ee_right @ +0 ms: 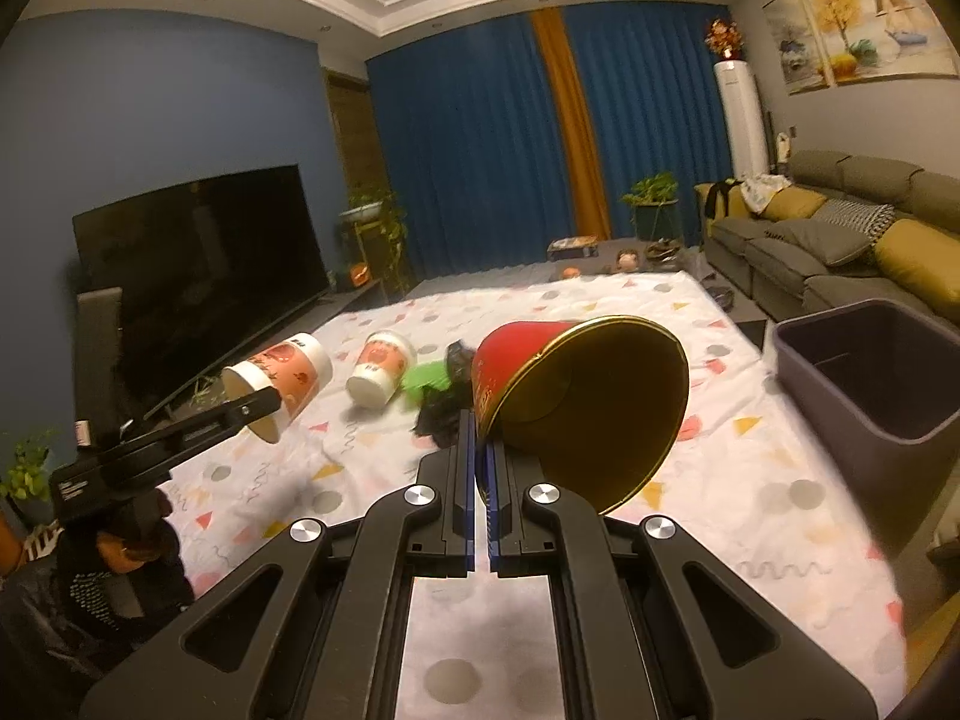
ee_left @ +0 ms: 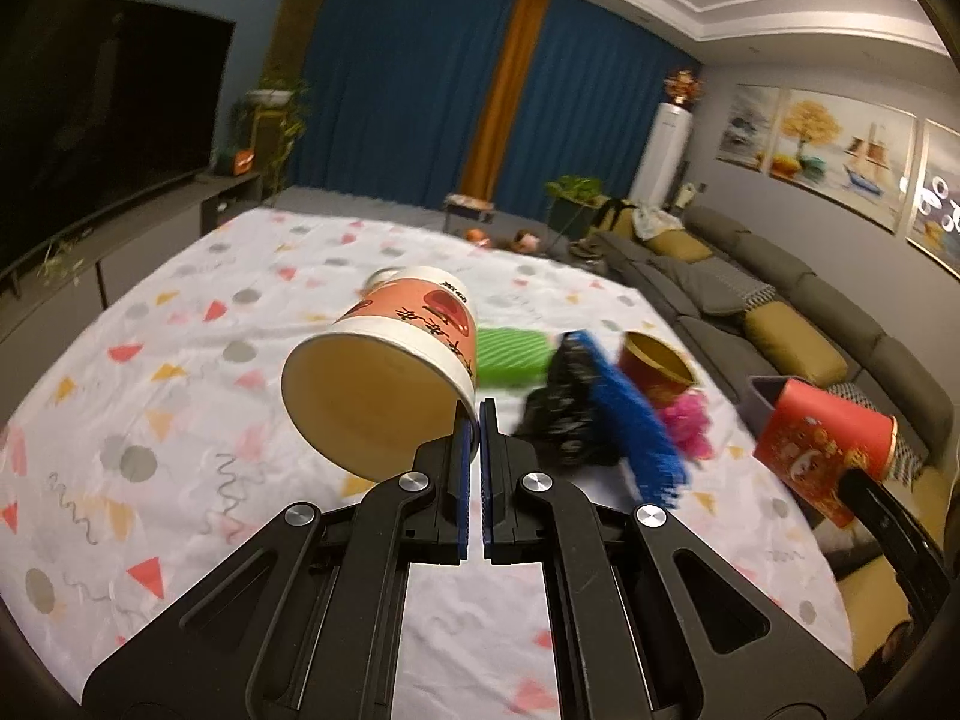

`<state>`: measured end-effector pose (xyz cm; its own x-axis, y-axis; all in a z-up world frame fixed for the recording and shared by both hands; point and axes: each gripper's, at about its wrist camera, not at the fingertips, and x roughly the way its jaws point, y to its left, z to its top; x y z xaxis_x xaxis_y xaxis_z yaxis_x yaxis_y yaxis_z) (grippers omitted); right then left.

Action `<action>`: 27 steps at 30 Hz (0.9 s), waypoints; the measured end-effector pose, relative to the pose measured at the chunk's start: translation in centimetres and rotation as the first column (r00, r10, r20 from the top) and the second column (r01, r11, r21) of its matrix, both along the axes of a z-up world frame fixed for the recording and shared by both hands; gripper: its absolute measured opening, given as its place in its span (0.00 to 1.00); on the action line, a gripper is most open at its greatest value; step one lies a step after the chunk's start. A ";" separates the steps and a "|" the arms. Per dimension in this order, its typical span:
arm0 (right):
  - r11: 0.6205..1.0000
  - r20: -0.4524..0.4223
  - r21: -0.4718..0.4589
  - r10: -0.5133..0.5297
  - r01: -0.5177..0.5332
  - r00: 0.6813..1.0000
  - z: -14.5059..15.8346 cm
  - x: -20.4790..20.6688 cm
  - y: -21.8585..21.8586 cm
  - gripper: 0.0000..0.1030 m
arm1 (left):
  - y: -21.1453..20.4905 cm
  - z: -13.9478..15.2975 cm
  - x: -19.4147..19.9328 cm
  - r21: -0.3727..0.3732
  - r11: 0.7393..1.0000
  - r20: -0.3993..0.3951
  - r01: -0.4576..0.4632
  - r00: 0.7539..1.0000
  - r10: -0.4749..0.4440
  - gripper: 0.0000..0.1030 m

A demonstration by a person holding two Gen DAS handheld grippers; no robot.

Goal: Collect trash
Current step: 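Carry both held cups over the grey bin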

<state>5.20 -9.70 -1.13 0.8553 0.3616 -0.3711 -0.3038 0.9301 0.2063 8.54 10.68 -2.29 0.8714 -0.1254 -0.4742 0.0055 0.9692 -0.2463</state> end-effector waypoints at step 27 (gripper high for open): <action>0.905 0.104 -0.031 -0.419 0.424 0.902 2.5 1.5 -17.6 0.04 | -26.8 4.9 4.0 0.126 0.871 0.100 0.475 0.867 -0.488 0.02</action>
<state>6.67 -27.30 1.32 0.9548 -0.0577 -0.2916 0.1036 0.9841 0.1445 12.56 -16.15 2.64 0.7666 -0.5051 -0.3965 0.5020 0.8565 -0.1203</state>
